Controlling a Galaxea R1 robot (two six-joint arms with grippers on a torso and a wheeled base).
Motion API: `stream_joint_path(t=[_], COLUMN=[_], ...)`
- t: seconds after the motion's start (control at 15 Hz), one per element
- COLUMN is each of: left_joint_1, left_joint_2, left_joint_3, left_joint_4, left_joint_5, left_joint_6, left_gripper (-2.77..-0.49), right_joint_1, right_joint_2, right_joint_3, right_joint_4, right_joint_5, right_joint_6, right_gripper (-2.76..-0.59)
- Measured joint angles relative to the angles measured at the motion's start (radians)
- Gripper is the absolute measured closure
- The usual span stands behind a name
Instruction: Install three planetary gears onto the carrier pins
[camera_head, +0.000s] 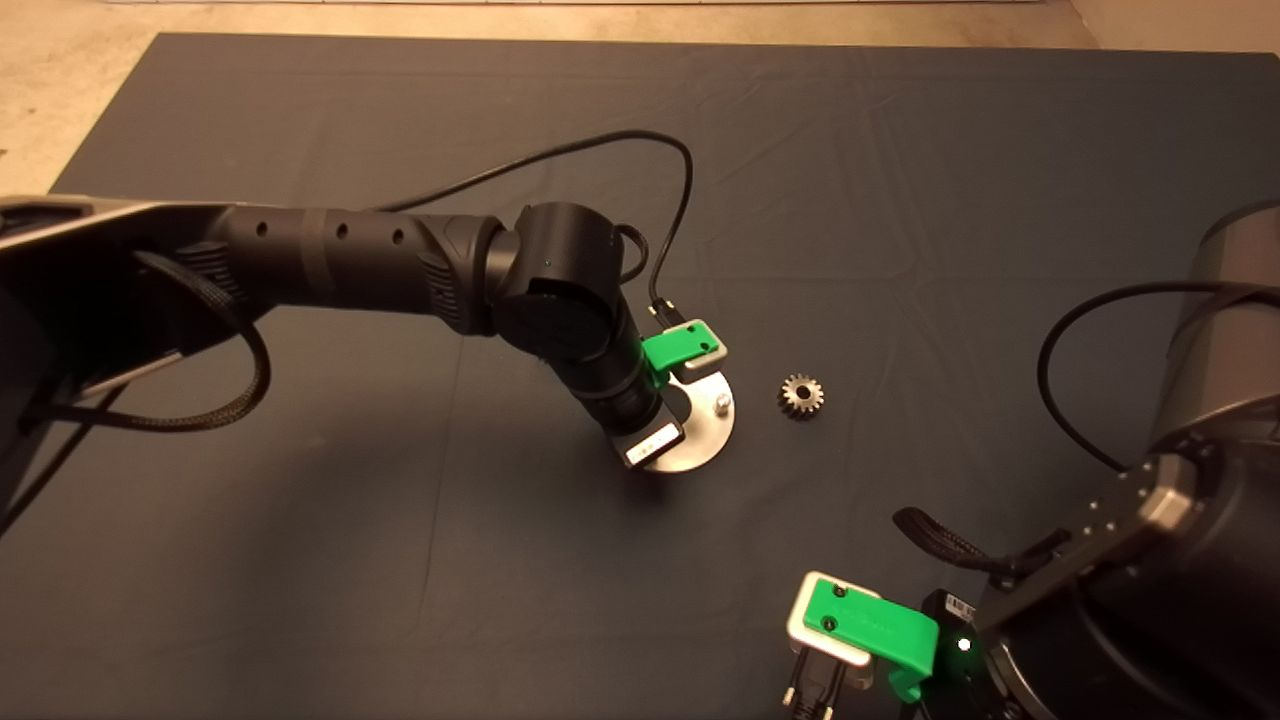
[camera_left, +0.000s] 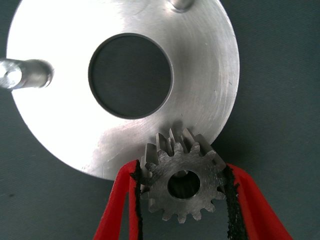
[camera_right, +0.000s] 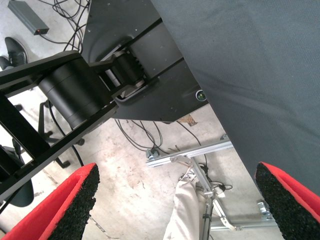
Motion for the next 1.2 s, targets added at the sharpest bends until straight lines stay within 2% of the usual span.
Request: stream_joint_path(t=[0.47,0.8,1.07,1.2], left_joint_1=[0.005,0.005,0.005,0.005], left_joint_2=[-0.003,-0.003,-0.003,-0.003], left_joint_3=[0.001,0.001,0.001,0.001], left_joint_4=[-0.001,-0.001,-0.001,-0.002], left_joint_5=[-0.017,-0.017,-0.017,-0.017], left_joint_6=[0.0,0.0,0.001,0.001], left_gripper=[-0.76,-0.76,-0.82,-0.92], right_joint_1=[0.0,0.0,0.0,0.0], right_joint_2=[-0.006,-0.011,-0.011,-0.011], right_joint_3=[0.0,0.0,0.0,0.0], right_joint_4=[0.0,0.0,0.0,0.0], right_joint_5=[0.0,0.0,0.0,0.0], right_joint_6=[0.0,0.0,0.0,0.0], right_gripper=[-2.33,-2.33,-2.33,-2.33])
